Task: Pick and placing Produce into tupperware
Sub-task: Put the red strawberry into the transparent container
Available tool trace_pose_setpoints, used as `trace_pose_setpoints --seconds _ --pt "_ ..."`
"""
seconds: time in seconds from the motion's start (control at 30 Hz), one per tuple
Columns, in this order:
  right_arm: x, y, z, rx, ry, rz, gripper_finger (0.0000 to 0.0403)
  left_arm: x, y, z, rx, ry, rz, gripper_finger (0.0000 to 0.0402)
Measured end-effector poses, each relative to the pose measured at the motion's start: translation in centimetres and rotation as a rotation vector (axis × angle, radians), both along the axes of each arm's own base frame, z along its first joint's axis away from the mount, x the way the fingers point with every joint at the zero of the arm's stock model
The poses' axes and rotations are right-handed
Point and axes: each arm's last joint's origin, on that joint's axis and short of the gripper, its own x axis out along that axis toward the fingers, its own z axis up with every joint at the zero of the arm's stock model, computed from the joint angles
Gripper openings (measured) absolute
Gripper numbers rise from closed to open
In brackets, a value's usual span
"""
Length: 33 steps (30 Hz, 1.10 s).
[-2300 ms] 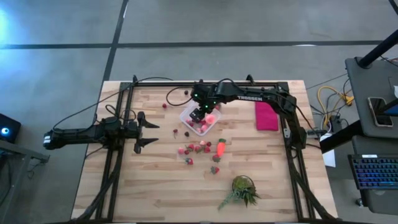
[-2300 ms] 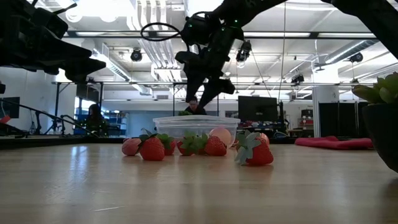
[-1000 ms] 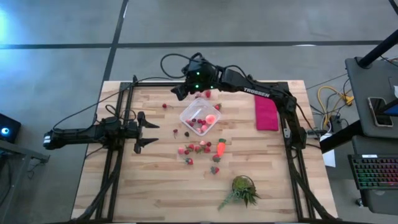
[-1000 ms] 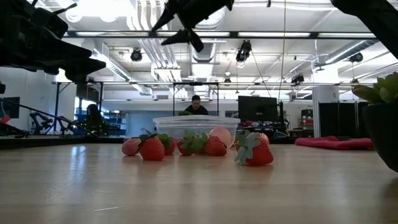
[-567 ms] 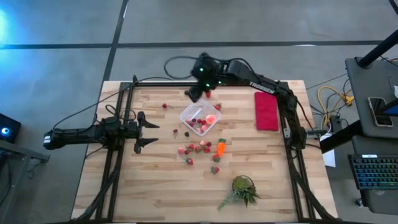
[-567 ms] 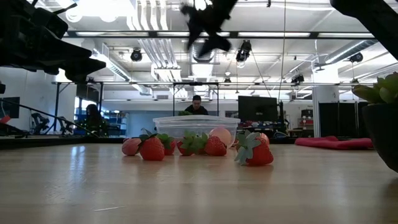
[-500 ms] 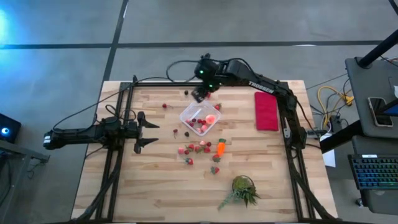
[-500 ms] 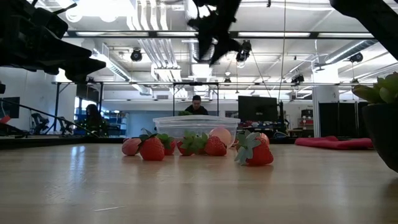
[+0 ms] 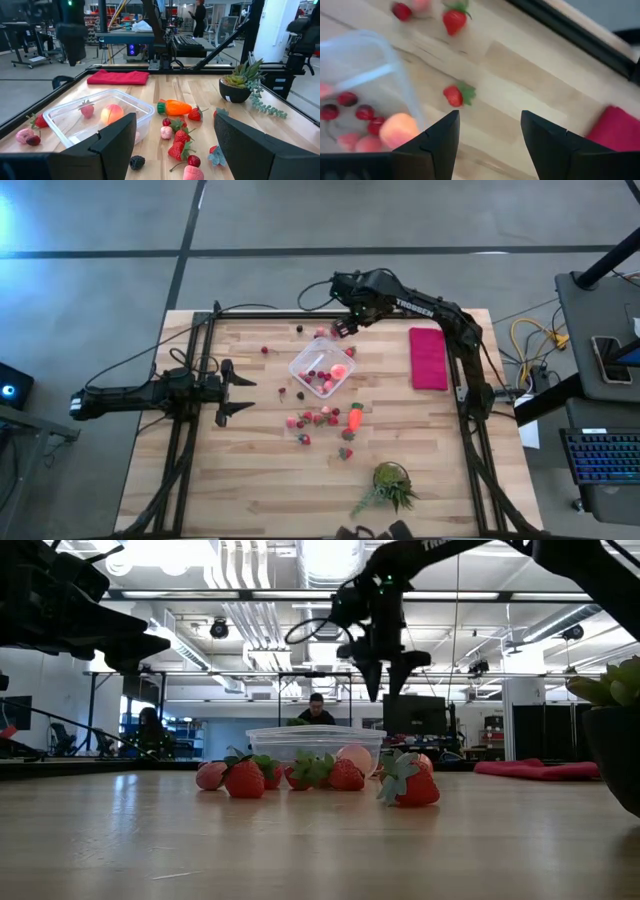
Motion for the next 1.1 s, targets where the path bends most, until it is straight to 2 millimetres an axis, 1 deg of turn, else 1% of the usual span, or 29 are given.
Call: trace_pose_setpoints --seconds 0.1,0.2,0.33,0.53,0.7,0.77,0.93,1.1 --pt "-0.4 -0.5 -1.2 0.021 0.008 -0.037 0.0203 0.0 0.0 0.0 0.000 0.000 -0.001 0.0255" --pt "-0.5 -0.5 -2.4 0.049 0.021 -0.077 0.0203 0.0 0.0 0.0 0.000 0.000 -0.001 0.0255" --pt "-0.7 -0.1 -4.0 0.066 0.060 -0.019 0.0203 0.0 0.0 0.0 0.000 0.000 -0.001 0.0255" --pt "-1.1 0.7 -6.1 0.101 0.122 0.007 0.0203 0.0 0.0 0.0 0.000 0.000 0.000 0.0255" --pt "-1.1 0.8 -7.0 0.100 0.131 0.077 0.0203 0.0 0.0 0.0 0.000 0.000 -0.001 0.0255" --pt "-0.9 0.7 -7.1 0.104 0.103 0.144 0.0203 0.0 0.0 0.0 0.000 0.001 0.000 0.0255" --pt "0.3 0.8 -6.9 0.156 -0.063 0.364 0.0203 0.0 0.0 0.0 0.000 0.000 0.000 0.0255" --pt "0.7 1.3 -7.3 0.097 -0.033 0.640 0.0203 0.0 0.0 0.0 0.000 0.000 0.000 0.0255"
